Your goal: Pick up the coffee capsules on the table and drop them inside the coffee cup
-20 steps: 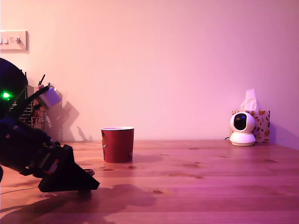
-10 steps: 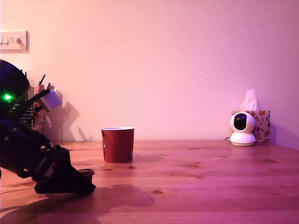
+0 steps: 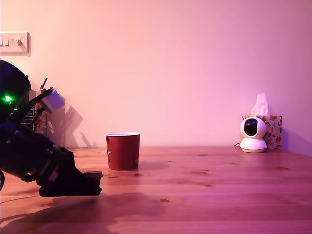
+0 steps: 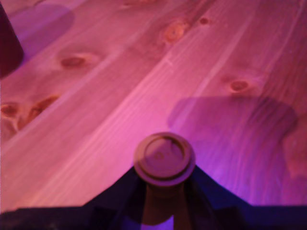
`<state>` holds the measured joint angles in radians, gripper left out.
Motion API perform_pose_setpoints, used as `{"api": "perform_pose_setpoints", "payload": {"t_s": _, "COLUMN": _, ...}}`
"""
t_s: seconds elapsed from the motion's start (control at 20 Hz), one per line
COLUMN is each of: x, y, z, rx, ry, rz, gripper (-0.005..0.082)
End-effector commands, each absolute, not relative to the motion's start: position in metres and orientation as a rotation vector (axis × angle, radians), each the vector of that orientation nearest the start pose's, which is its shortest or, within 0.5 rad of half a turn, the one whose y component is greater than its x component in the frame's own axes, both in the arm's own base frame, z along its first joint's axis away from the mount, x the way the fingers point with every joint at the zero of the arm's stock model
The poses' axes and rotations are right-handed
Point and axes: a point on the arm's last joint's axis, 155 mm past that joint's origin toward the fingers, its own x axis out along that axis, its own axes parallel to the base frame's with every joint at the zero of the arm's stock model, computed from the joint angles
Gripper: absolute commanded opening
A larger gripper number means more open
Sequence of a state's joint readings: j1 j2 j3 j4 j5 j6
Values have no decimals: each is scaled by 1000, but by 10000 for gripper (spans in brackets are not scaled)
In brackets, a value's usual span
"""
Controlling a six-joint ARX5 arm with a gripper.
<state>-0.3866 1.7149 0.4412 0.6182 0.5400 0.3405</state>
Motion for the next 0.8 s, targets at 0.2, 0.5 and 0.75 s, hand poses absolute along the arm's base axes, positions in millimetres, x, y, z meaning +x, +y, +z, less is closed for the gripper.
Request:
{"api": "perform_pose_setpoints", "payload": {"t_s": 0.2, "x": 315, "y": -233, "z": 68, "rx": 261, "ry": 348, "rz": -989, "gripper": 140}}
{"api": "perform_pose_setpoints", "payload": {"t_s": 0.5, "x": 349, "y": -246, "z": 133, "rx": 234, "ry": 196, "rz": -969, "gripper": 140}}
{"api": "perform_pose_setpoints", "payload": {"t_s": 0.75, "x": 378, "y": -259, "z": 196, "rx": 248, "ry": 42, "rz": -954, "gripper": 140}}
